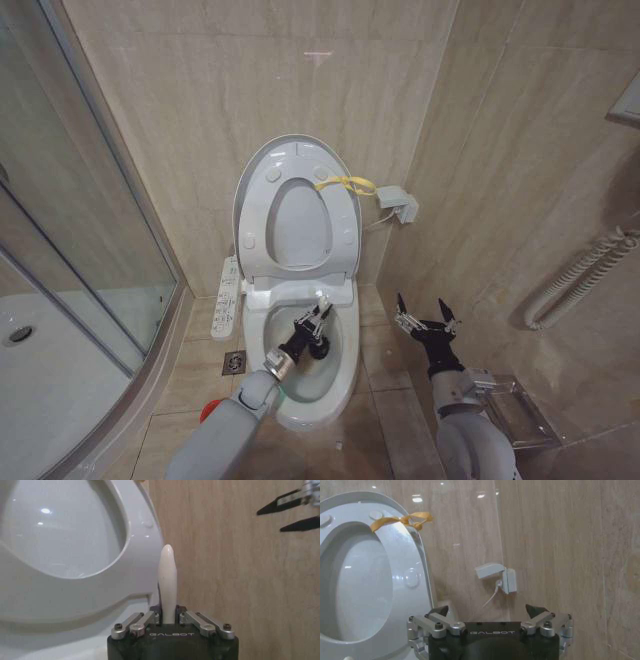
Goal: Open the toilet lid, clean the toilet bowl with a toilet brush, close the toilet lid, and flush.
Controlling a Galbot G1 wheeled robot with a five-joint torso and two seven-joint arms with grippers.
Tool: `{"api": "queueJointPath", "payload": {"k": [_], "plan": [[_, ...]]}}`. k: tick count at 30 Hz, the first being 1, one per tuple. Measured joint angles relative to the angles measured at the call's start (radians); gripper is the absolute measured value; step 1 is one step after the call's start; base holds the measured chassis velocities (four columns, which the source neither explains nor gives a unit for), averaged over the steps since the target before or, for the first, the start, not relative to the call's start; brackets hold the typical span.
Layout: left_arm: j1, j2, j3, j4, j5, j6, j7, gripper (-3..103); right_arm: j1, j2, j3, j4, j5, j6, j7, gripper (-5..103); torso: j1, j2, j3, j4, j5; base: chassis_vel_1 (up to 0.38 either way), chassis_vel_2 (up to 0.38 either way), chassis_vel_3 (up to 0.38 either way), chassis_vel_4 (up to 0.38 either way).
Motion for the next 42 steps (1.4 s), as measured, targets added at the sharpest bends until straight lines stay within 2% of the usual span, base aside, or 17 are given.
{"api": "queueJointPath", "payload": {"k": [10, 21, 31, 42], "plan": [[-0.016, 0.010, -0.010, 0.089, -0.006, -0.001, 0.004, 17, 0.000, 0.000, 0.000, 0.000, 0.000, 0.000, 0.000, 100, 0.000, 0.000, 0.000, 0.0005, 0.0001, 0.000, 0.000, 0.000, 0.000], [-0.010, 0.001, 0.005, 0.002, -0.005, 0.001, -0.001, 17, 0.000, 0.000, 0.000, 0.000, 0.000, 0.000, 0.000, 100, 0.000, 0.000, 0.000, 0.0000, 0.0000, 0.000, 0.000, 0.000, 0.000], [-0.030, -0.001, -0.016, 0.107, -0.002, -0.005, 0.011, 17, 0.000, 0.000, 0.000, 0.000, 0.000, 0.000, 0.000, 100, 0.000, 0.000, 0.000, 0.0004, 0.0001, 0.000, 0.000, 0.000, 0.000], [0.070, 0.013, -0.067, -0.061, 0.020, 0.000, 0.006, 17, 0.000, 0.000, 0.000, 0.000, 0.000, 0.000, 0.000, 100, 0.000, 0.000, 0.000, 0.0003, 0.0000, 0.000, 0.000, 0.000, 0.000]]}}
